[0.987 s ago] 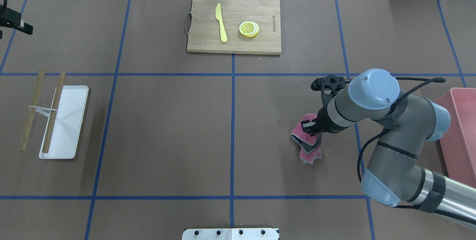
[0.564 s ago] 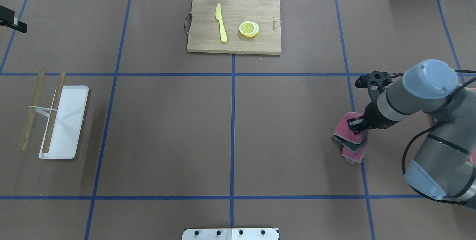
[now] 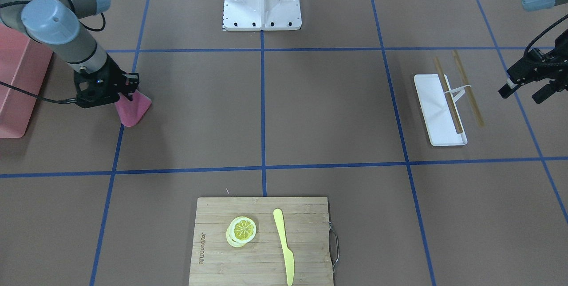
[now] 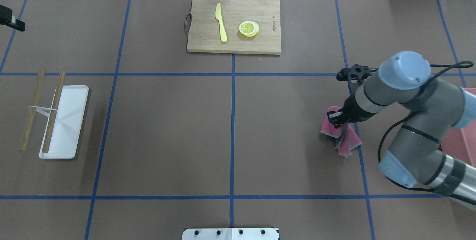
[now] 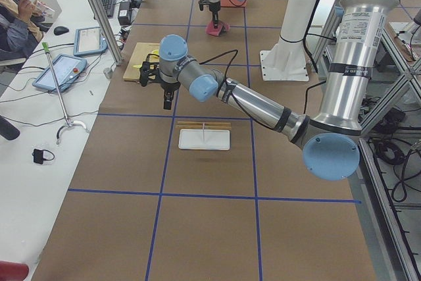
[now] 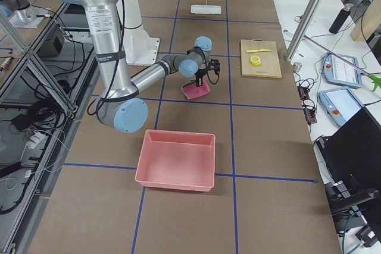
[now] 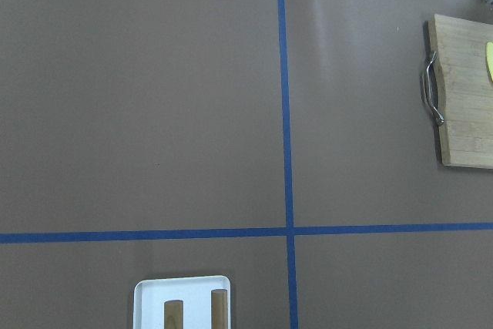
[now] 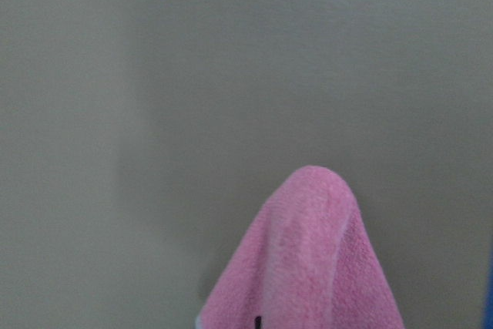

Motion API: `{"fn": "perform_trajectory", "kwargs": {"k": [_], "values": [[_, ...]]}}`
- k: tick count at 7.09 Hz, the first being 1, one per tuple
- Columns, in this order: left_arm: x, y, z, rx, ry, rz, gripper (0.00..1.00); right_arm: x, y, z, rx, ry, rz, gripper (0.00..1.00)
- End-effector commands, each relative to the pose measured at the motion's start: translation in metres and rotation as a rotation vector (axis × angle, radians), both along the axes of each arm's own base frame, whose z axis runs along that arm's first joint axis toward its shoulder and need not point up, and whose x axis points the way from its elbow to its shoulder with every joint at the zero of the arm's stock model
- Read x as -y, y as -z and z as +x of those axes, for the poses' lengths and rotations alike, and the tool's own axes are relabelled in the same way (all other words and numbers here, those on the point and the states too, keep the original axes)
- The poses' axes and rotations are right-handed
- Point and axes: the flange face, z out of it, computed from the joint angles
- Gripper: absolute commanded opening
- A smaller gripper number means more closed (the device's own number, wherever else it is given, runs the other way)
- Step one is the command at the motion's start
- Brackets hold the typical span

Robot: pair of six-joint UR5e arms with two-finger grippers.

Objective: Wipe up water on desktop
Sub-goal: 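Rub the towel back and forth on the table with the right gripper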

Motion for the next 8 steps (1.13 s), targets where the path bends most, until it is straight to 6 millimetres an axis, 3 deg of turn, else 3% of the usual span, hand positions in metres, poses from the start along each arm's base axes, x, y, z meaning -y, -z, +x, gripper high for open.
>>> {"fn": "perform_trajectory", "kwargs": {"k": [1,2,3,4,6,7,8], "values": [[0.000,-0.001,0.000,0.001,0.001,0.001,0.97,0.000,0.059,-0.062,0.042,-0.054,-0.034,0.00],[0.001,-0.004,0.000,0.002,0.000,-0.002,0.97,0.002,0.045,-0.054,0.028,-0.049,-0.028,0.00],[0.002,-0.006,-0.001,0.015,-0.021,0.028,0.97,0.012,0.024,-0.028,0.017,-0.048,-0.019,0.00],[-0.001,-0.015,-0.009,0.023,-0.016,0.026,0.97,0.012,-0.006,0.006,-0.003,-0.013,0.008,0.00],[-0.003,-0.014,-0.013,0.022,-0.011,0.028,0.97,-0.002,-0.074,0.094,-0.052,0.062,0.056,0.00],[-0.004,-0.013,-0.016,0.021,-0.006,0.030,0.97,-0.012,-0.090,0.118,-0.070,0.070,0.062,0.00],[-0.004,-0.012,-0.021,0.021,0.003,0.033,0.97,-0.018,-0.089,0.124,-0.068,0.070,0.065,0.00]]}}
